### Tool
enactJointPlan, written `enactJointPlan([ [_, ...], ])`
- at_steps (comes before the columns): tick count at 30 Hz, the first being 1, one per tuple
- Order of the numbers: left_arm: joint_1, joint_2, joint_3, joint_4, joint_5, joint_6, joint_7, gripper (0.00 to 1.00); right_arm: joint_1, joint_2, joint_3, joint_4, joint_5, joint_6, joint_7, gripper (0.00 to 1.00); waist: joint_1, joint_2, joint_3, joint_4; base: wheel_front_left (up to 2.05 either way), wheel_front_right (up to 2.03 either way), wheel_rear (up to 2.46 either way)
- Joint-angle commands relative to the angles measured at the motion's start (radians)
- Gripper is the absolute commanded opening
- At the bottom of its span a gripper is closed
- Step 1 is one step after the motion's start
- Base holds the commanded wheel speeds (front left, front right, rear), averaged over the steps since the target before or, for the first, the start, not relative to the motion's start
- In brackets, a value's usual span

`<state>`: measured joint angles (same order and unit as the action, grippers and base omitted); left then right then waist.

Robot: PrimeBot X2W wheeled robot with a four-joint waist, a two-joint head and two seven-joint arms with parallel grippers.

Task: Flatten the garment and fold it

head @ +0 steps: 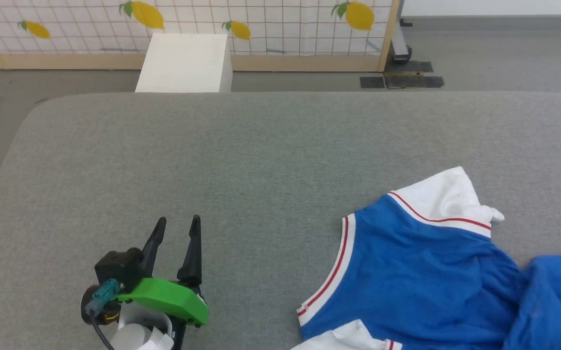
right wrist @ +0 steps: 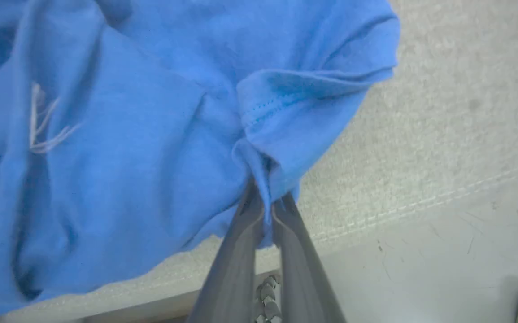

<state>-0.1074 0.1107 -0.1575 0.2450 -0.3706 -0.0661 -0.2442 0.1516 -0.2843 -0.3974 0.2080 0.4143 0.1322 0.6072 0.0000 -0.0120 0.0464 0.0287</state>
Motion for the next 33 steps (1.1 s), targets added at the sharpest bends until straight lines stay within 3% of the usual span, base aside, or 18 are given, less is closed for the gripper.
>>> enactJointPlan([
  [1,0.014,0.010,-0.001,-0.001,-0.015,0.007,-0.008,1.00,0.020,0.022,-0.018,0.006,-0.012,-0.002,0.001,0.00,0.0000,0.0120,-0.003,-0.006,0.00,0.00,0.00],
  [2,0.014,0.011,-0.002,-0.003,-0.015,0.008,-0.007,1.00,0.034,0.042,-0.032,0.015,-0.018,-0.002,0.001,0.00,0.0000,0.0120,-0.002,-0.008,0.00,0.00,0.00],
  [3,0.014,0.012,-0.003,-0.003,-0.016,0.008,-0.007,1.00,0.042,0.057,-0.042,0.024,-0.021,-0.002,-0.003,0.08,0.0000,0.0120,-0.002,-0.009,0.00,0.00,0.00],
  [4,0.015,0.013,-0.004,-0.004,-0.016,0.008,-0.007,1.00,0.046,0.074,-0.057,0.033,-0.028,-0.002,-0.018,0.44,0.0000,0.0120,-0.003,-0.010,0.00,0.00,0.00],
  [5,0.015,0.014,-0.005,-0.005,-0.016,0.009,-0.006,1.00,0.046,0.089,-0.073,0.039,-0.039,-0.002,-0.043,1.00,0.0000,0.0120,-0.003,-0.010,0.00,0.00,0.00],
  [11,0.019,0.021,-0.005,-0.013,-0.020,0.015,-0.002,1.00,-0.020,0.161,-0.182,0.011,-0.109,-0.002,-0.241,1.00,0.0000,0.0120,-0.004,-0.002,0.00,0.00,0.00],
  [17,0.026,0.021,-0.002,-0.027,-0.030,0.022,-0.002,1.00,-0.113,0.163,-0.145,-0.059,-0.150,-0.002,-0.323,1.00,0.0000,0.0120,-0.006,0.015,0.00,0.00,0.00],
  [26,-0.015,0.013,-0.022,-0.051,-0.019,0.024,-0.006,1.00,-0.318,0.035,0.174,-0.040,-0.122,-0.002,-0.194,1.00,0.0000,0.0120,0.051,0.076,0.00,0.00,0.00],
  [33,-0.051,0.001,-0.033,-0.053,-0.013,0.020,-0.012,1.00,-0.474,-0.090,0.521,-0.001,-0.016,-0.002,-0.008,1.00,0.0000,0.0120,0.100,0.141,0.00,0.00,0.00],
])
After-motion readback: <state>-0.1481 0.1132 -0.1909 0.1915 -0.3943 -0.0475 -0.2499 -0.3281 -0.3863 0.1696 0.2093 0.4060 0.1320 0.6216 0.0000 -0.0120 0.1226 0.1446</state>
